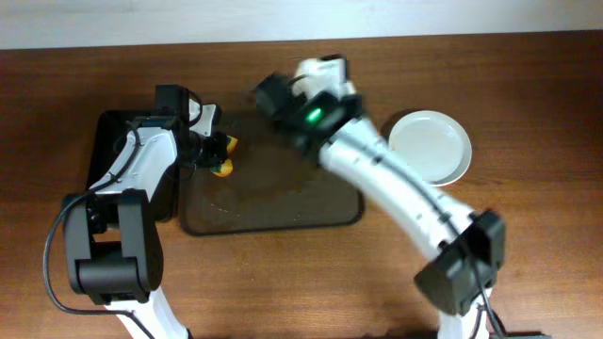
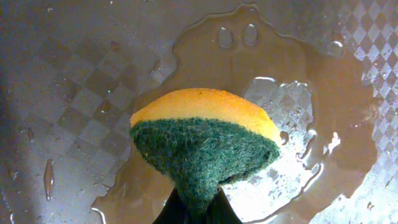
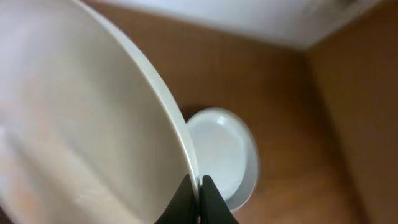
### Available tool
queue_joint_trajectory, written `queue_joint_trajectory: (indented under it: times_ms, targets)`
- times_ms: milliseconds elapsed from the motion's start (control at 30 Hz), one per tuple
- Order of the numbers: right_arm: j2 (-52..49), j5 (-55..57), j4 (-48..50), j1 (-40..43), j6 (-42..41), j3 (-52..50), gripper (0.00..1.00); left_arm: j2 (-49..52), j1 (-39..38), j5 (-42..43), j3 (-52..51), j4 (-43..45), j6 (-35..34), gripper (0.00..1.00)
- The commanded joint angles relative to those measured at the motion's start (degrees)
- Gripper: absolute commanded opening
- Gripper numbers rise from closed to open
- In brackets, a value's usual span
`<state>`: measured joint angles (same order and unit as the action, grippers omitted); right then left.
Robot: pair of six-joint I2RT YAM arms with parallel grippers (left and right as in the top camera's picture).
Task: Clean dirty plates on tray and stack at the side
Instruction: 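Carry the plate right and stack it on the cleaned plates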
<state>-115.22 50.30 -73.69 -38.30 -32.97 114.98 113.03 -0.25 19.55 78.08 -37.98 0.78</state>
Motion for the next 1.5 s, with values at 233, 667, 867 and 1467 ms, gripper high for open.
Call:
queue_joint_trajectory:
  times_ms: [233,667,867,1467]
  targets:
    - [1.4,-42.8,0.5,36.1,7.7,-1.2,0.04,0.3,-0.1,1.1,-0.2,0.2,-0.4,0.0]
    - [1.3,-50.7,18.8,50.8,9.7,-25.4,0.04,0.3,-0.1,1.1,-0.2,1.0,-0.4,0.0]
    - [1.3,-52.3,20.7,49.2,10.3,-30.6,0.04,0.1,-0.1,1.3,0.1,1.0,-0.4,0.0]
    - [1.4,-45.3,16.3,49.7,10.2,-25.4,0.15,-11.3,0.0,-12.0,1.2,-0.7,0.1,0.0]
